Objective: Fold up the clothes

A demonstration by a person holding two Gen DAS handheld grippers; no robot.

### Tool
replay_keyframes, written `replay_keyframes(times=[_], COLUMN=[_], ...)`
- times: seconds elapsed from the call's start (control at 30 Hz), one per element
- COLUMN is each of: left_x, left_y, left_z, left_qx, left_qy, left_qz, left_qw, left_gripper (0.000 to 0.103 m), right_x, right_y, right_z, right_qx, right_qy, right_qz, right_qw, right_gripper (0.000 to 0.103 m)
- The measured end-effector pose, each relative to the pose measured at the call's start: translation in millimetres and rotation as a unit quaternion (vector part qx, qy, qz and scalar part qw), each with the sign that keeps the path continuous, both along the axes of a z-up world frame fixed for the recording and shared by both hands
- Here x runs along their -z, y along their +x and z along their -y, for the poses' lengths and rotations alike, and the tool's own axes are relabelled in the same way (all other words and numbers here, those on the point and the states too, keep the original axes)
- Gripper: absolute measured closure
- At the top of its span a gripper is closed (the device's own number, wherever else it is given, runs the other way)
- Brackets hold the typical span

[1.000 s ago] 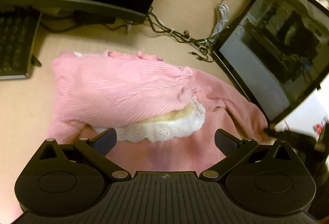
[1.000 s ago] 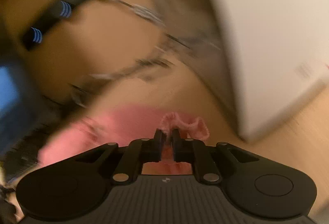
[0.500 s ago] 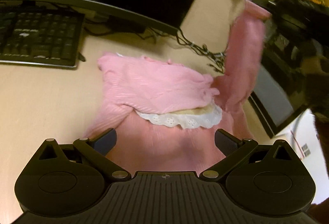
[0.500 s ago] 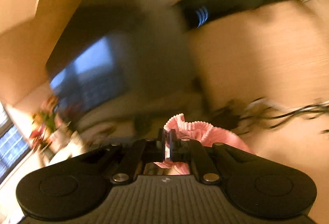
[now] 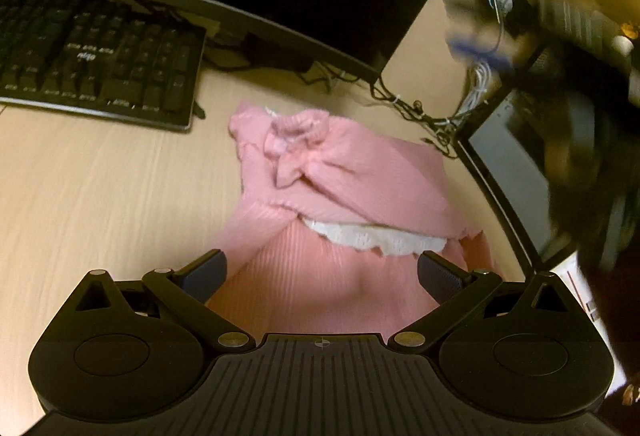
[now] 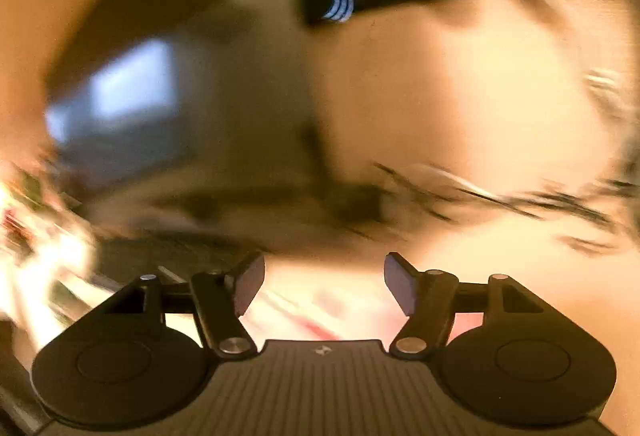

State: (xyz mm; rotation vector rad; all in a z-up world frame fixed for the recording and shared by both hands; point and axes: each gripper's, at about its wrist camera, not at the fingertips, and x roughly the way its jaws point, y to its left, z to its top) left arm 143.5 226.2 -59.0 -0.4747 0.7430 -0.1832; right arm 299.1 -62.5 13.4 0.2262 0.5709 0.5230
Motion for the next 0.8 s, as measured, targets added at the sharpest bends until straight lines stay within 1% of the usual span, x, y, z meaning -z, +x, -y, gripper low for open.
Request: replay_keyframes(times=[0.13,0.27,0.33,0.4,0.43,0.5,0.6,0.63,0.67,0.7,0.77,0.8], left_x=[2,4,1,-2,-4,-6,-7,-6,-3,0,7,10], left_y=[16,32,41,51,56,66,79,84,89,96,108,114], left_z=[0,0,4,10,15,24,29,29,28,26,25,26], left_qx=[-0.002,-0.01,-0.006,0.001,0.006,0.006,-0.004,-0.01,-0.016,-0.021,-0.023,-0.018], left_qy=[-0.011,-0.022,-0.024,-0.013,-0.004,0.015,0.021,0.019,0.015,0.012,0.012,0.014], left_qz=[-0.009,-0.02,-0.018,-0.014,-0.012,-0.006,-0.003,-0.004,-0.008,-0.014,-0.024,-0.027], left_qw=[0.9999,0.9995,0.9995,0.9998,0.9999,0.9998,0.9998,0.9998,0.9997,0.9996,0.9994,0.9994], left_gripper=[0.0,0.0,0.0,0.0,0.0,0.0,0.002,0.005,0.013,0.018,0.039,0.044], right_x=[41,78,82,82,81,79,81,80,79,79,80,80], right_y=[-36,-70,-80,-87,-91,-96,-97,-97,-97,-97,-97,-97], right_z=[42,84,103,116,119,126,126,123,119,116,112,112], right_qx=[0.073,0.144,0.17,0.188,0.192,0.199,0.203,0.202,0.199,0.195,0.188,0.188], right_qy=[-0.041,-0.076,-0.069,-0.066,-0.068,-0.071,-0.081,-0.088,-0.096,-0.104,-0.116,-0.117], right_qz=[-0.004,-0.007,-0.001,0.005,0.006,0.007,0.013,0.015,0.019,0.022,0.024,0.022], right_qw=[0.996,0.987,0.983,0.98,0.979,0.977,0.976,0.975,0.975,0.975,0.975,0.975], right_gripper=[0.035,0.033,0.033,0.032,0.031,0.026,0.023,0.023,0.023,0.022,0.021,0.02])
